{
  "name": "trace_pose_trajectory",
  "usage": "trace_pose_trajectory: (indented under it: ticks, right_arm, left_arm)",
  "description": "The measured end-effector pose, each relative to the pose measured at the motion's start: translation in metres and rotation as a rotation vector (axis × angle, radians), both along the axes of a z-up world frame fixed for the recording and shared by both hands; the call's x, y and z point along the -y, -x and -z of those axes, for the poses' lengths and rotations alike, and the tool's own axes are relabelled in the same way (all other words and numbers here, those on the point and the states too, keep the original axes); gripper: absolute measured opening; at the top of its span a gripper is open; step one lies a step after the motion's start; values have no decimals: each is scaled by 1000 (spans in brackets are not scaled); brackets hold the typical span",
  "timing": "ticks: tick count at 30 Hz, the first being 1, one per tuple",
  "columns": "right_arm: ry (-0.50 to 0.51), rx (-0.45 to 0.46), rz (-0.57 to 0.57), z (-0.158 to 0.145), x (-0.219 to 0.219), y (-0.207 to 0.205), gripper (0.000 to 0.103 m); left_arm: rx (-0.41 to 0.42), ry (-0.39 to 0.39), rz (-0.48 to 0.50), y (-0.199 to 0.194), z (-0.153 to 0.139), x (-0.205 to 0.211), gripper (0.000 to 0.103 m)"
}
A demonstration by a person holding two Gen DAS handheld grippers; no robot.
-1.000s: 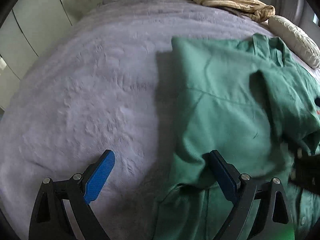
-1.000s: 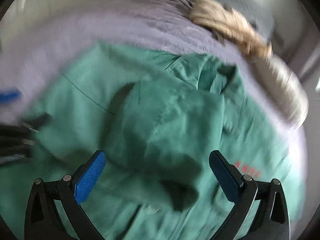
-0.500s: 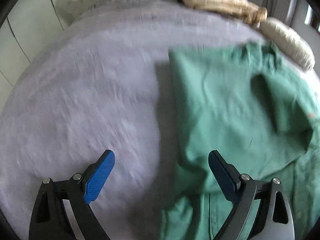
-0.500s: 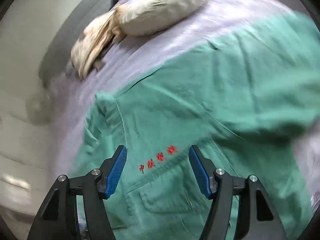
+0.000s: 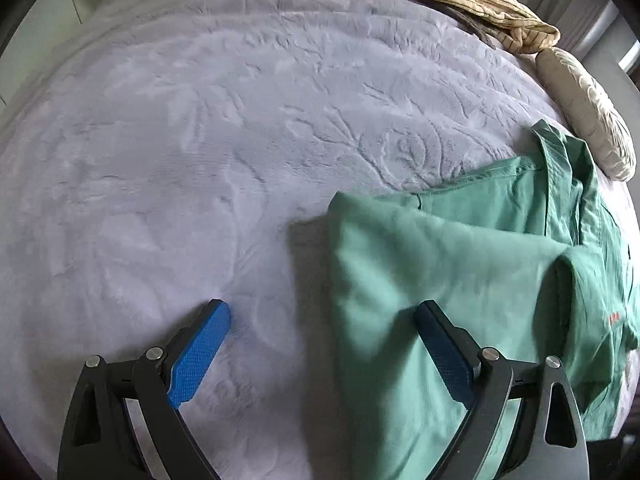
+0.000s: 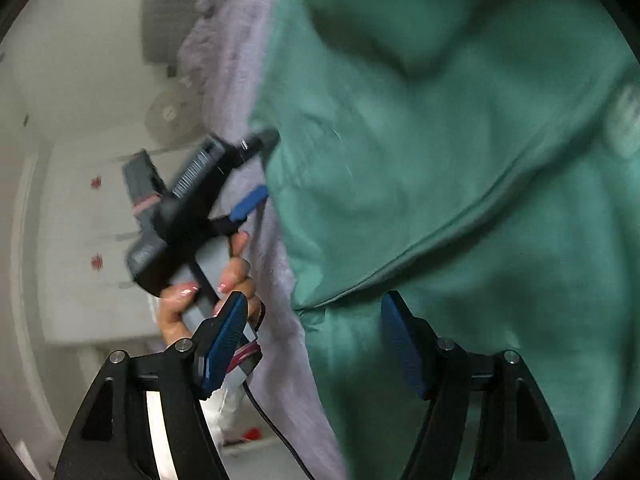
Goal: Fold large clothes
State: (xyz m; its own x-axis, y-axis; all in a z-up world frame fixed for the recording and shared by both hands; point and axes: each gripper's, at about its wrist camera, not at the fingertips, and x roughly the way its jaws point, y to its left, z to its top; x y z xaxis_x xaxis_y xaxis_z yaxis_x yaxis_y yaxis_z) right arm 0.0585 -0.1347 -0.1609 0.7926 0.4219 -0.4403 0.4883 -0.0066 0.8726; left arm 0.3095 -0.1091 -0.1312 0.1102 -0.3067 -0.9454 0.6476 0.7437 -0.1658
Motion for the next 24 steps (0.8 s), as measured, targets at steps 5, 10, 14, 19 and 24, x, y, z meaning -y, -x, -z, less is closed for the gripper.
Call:
trace_pose_trajectory:
  ticks: [5, 10, 14, 19, 24]
  right_arm:
    - [-34, 41, 66, 4, -7, -34, 4]
    - [-9, 123, -61, -11, -24, -79, 3]
    - [63, -23, -206, 18, -59, -110, 4]
    - [136, -37, -345, -24, -59, -97, 52]
    - [749, -112, -322, -119, -36, -74, 78]
  left_arm:
    - [-67, 108, 22, -10, -12, -2, 3]
    - [-64, 139, 43, -24, -10, -25, 3]
    - [-45, 101, -15, -31, 6, -41, 2]
    - [26, 103, -31, -26, -13, -47, 2]
    - [109, 164, -5, -10, -46, -48, 2]
